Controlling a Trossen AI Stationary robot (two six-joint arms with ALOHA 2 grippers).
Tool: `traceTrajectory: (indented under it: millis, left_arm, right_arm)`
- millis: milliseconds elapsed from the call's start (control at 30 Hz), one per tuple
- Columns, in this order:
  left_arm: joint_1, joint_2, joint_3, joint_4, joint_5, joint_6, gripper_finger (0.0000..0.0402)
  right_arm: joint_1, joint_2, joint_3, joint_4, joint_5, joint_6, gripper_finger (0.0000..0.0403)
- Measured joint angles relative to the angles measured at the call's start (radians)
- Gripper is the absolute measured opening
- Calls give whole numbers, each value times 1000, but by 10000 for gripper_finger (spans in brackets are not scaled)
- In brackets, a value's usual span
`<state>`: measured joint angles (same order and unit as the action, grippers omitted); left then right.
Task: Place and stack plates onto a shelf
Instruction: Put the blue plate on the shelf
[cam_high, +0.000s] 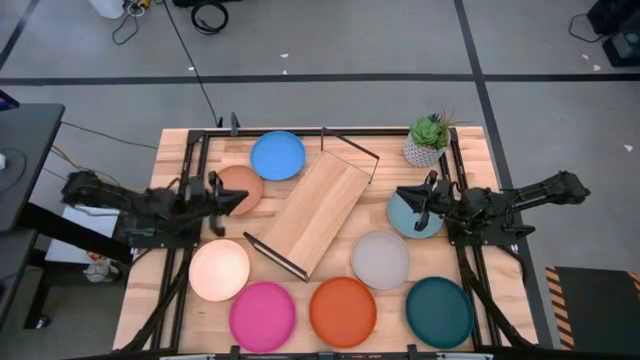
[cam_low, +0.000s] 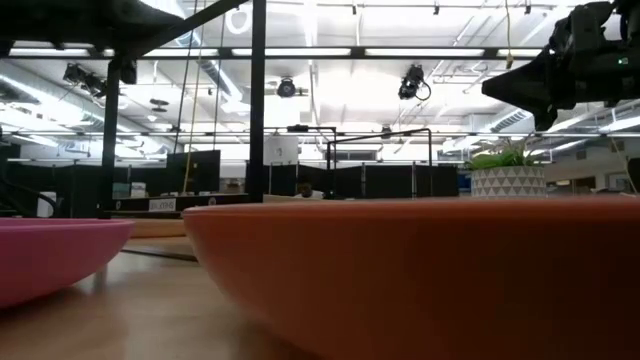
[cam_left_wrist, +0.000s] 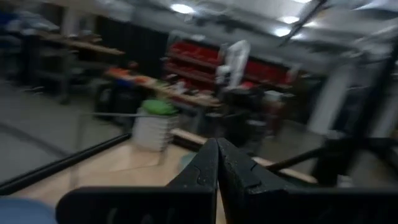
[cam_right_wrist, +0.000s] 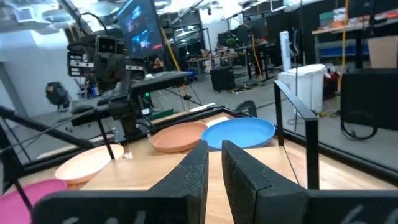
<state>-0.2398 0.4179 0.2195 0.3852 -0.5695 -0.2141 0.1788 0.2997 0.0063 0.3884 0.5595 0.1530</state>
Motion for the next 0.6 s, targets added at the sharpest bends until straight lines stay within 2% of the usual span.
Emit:
traceTrajectory:
  millis: [167, 333, 500, 600]
  left_arm:
    - [189, 173, 80, -2, 126, -57, 7]
    - [378, 341, 145, -3, 283, -96, 7]
    - [543, 498, 182, -24, 478, -172, 7]
    - [614, 578, 215, -92, 605, -194, 7]
  right_arm:
    - [-16, 29, 0, -1, -72, 53, 53]
    - [-20, 90, 0, -3, -86, 102, 53]
    - [-20, 160, 0, 48, -86, 80, 53]
    - [-20, 201, 0, 113, -104, 56, 53]
